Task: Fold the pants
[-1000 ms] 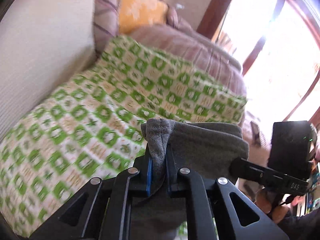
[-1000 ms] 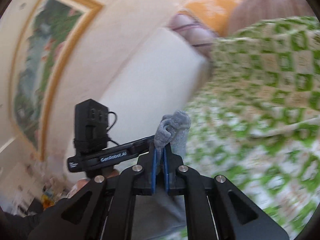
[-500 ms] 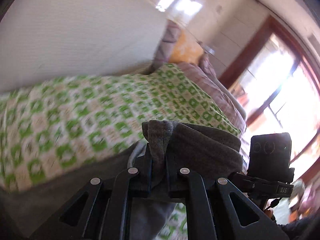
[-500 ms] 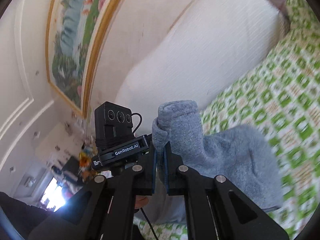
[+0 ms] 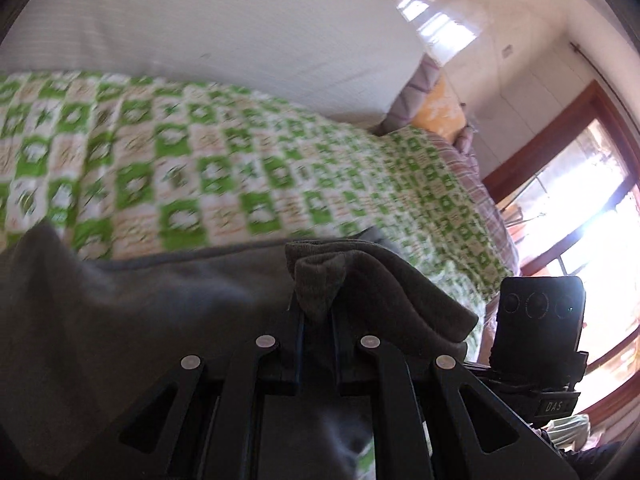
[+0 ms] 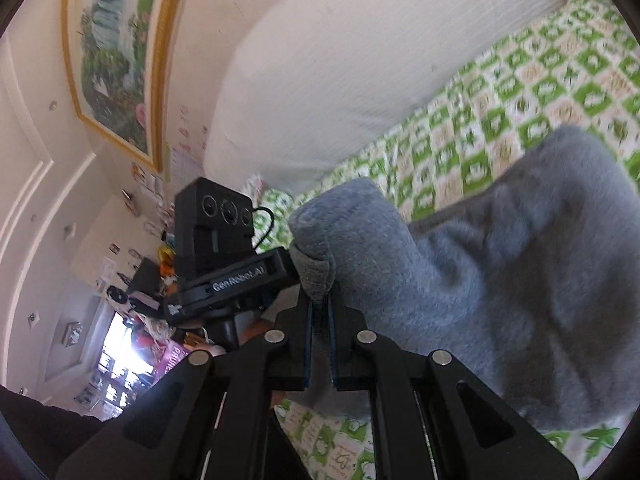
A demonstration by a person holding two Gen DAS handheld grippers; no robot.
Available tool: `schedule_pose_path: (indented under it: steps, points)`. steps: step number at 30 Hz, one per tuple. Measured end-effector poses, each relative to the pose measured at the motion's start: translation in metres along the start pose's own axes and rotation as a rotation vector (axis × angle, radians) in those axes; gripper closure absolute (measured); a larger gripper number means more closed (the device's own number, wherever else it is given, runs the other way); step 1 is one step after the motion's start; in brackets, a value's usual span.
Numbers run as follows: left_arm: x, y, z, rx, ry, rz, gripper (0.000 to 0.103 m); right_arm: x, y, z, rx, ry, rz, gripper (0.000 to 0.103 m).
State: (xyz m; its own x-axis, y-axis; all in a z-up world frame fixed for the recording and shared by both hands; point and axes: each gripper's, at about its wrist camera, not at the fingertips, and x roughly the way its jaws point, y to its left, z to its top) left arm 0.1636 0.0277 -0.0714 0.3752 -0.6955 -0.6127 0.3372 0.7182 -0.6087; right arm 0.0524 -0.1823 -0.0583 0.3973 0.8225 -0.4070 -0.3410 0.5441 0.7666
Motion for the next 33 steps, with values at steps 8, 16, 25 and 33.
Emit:
schedule_pose_path:
  steps: [8, 16, 25, 33]
  points:
    - [-0.028, 0.028, -0.014, -0.05, 0.018, 0.094, 0.084, 0.031, -0.001, -0.015, -0.004, 0.112, -0.054, 0.091]
    - [-0.077, 0.028, -0.031, -0.136, -0.057, 0.133, 0.059, 0.024, 0.016, -0.023, -0.054, 0.154, -0.019, 0.045]
    - [-0.05, -0.017, -0.048, -0.086, -0.022, 0.28, 0.047, -0.03, -0.003, 0.027, -0.068, -0.023, -0.203, 0.045]
    - [-0.009, 0.001, -0.08, -0.134, 0.094, 0.345, 0.079, -0.003, -0.018, 0.046, -0.079, 0.069, -0.288, 0.075]
